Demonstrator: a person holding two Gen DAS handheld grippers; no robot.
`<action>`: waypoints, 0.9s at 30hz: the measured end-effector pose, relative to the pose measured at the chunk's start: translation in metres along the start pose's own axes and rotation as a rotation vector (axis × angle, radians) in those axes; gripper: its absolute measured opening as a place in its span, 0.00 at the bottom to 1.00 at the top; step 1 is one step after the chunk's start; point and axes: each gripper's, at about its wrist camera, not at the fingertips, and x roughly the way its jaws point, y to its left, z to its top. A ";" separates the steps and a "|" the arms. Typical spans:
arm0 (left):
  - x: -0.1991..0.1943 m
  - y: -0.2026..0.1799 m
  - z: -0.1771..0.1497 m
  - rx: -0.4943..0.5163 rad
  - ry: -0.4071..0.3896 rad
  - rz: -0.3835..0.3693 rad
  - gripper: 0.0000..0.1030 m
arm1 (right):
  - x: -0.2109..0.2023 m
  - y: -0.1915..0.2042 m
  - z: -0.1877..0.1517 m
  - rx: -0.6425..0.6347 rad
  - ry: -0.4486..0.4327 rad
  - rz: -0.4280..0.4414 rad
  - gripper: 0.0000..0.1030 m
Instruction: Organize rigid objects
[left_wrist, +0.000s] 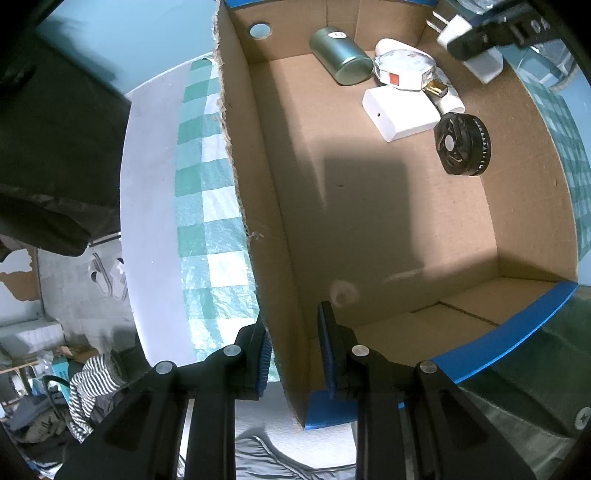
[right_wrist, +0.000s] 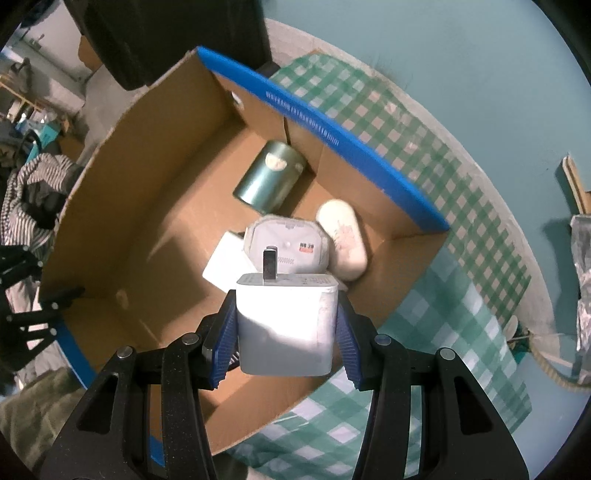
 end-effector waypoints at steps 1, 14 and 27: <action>0.000 0.001 0.000 -0.002 0.000 -0.001 0.23 | 0.003 0.000 -0.001 0.002 0.008 0.002 0.48; -0.001 0.002 0.002 0.010 0.005 0.008 0.23 | -0.003 -0.001 -0.009 0.027 -0.008 -0.013 0.55; -0.014 0.016 0.019 -0.032 -0.027 0.054 0.23 | -0.058 -0.017 -0.027 0.122 -0.132 -0.023 0.73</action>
